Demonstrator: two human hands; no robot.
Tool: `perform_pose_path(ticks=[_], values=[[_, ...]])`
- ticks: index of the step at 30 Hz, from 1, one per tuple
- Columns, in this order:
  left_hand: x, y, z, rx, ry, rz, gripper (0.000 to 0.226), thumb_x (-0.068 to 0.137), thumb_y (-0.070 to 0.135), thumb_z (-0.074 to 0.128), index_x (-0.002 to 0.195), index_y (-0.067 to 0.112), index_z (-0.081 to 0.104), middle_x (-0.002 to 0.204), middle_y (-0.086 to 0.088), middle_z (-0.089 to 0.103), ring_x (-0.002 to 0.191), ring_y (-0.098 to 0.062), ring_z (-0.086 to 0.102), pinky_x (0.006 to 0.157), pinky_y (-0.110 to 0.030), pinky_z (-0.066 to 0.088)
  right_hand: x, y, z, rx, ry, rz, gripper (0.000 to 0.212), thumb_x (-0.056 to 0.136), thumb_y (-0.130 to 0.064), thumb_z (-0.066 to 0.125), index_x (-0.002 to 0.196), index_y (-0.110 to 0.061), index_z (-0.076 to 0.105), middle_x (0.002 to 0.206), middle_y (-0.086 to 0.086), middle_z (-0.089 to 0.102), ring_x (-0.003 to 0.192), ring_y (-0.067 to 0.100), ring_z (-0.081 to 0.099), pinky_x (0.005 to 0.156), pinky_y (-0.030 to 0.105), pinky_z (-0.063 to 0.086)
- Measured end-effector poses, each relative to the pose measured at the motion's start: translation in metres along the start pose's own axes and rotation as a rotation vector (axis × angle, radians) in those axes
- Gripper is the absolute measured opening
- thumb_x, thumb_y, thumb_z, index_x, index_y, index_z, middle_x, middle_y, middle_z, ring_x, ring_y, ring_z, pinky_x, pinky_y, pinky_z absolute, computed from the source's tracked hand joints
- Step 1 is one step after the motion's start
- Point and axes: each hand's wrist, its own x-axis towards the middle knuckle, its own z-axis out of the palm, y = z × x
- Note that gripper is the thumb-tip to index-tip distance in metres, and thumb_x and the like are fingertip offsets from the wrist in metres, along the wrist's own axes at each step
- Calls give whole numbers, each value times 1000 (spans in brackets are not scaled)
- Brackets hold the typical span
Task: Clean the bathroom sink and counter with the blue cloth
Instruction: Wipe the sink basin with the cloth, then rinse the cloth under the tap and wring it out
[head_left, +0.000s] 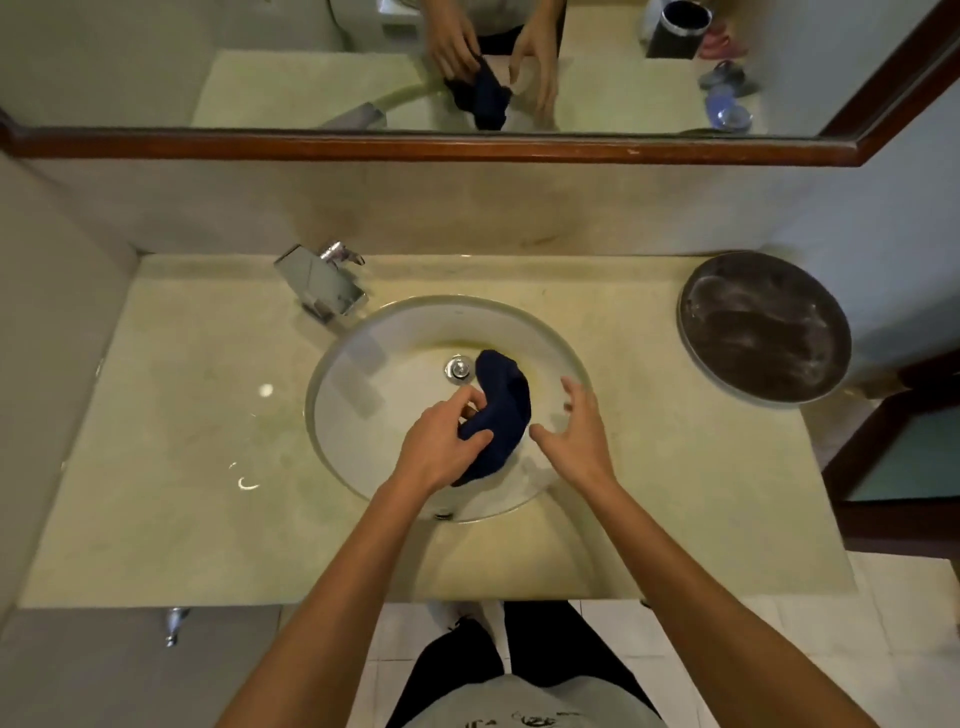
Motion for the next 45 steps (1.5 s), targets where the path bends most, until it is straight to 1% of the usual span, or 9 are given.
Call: perform_pose_path(ticks=[5, 8, 14, 19, 26, 29, 34, 37, 45], values=[[27, -3, -22, 189, -111, 92, 31, 93, 33, 68, 123, 33, 61, 110, 1, 70, 96, -21, 63, 83, -39, 51, 54, -34, -12, -498, -397, -830, 80, 81, -39, 76, 153, -29, 41, 157, -6, 41, 146, 15, 30, 122, 37, 15], [34, -8, -31, 155, -110, 72, 36, 95, 34, 68, 131, 31, 63, 113, 5, 73, 99, -16, 65, 88, -34, 52, 92, -49, -8, -674, -594, -771, 45, 82, -57, 74, 118, -30, 66, 108, -9, 71, 103, 17, 63, 88, 32, 44], [39, -55, -34, -380, 184, -238, 30, 90, 33, 77, 117, 23, 71, 98, 7, 77, 93, -4, 71, 84, -19, 55, 127, -70, 15, -573, -755, -654, 36, 87, -54, 73, 65, -41, 47, 66, -12, 54, 61, 6, 48, 59, 34, 37], [63, -93, -20, -782, 322, -442, 27, 99, 34, 66, 119, 16, 70, 122, -7, 72, 111, -14, 68, 103, -34, 54, 146, -73, 41, -553, -689, -644, 21, 92, -49, 70, 90, -27, 69, 80, -7, 64, 70, 13, 57, 60, 29, 36], [110, -119, -6, -862, 339, -695, 52, 93, 58, 63, 83, 9, 74, 89, -11, 76, 89, -25, 73, 86, -35, 61, 141, -47, 80, -653, -338, -706, 38, 86, -59, 61, 96, -24, 72, 79, -6, 70, 67, 19, 63, 57, 33, 49], [106, -121, -12, -596, 469, -561, 56, 93, 53, 67, 74, 1, 69, 67, -6, 66, 62, -16, 62, 56, -17, 47, 136, -45, 88, -620, -242, -679, 36, 85, -57, 63, 93, -24, 75, 77, -6, 72, 65, 18, 65, 55, 31, 48], [104, -112, -40, -656, 419, -243, 24, 93, 31, 73, 81, 12, 66, 73, 1, 65, 67, -9, 60, 62, -22, 50, 138, -51, 97, -633, -433, -402, 33, 84, -51, 78, 101, -23, 74, 85, -4, 74, 74, 16, 66, 61, 31, 50], [105, -113, -45, -457, 292, -181, 22, 91, 37, 75, 87, 17, 67, 78, 3, 67, 75, -13, 64, 68, -29, 53, 159, -78, 92, -366, -596, -191, 45, 82, -33, 84, 124, -23, 71, 116, -9, 73, 104, 8, 69, 96, 39, 56], [110, -135, -43, -108, 367, -98, 33, 87, 51, 73, 102, 21, 74, 89, 5, 74, 78, -11, 66, 65, -9, 40, 187, -207, 137, 1, -230, -546, 35, 92, -34, 73, 126, -23, 71, 105, -11, 74, 85, -4, 69, 79, 15, 55]])
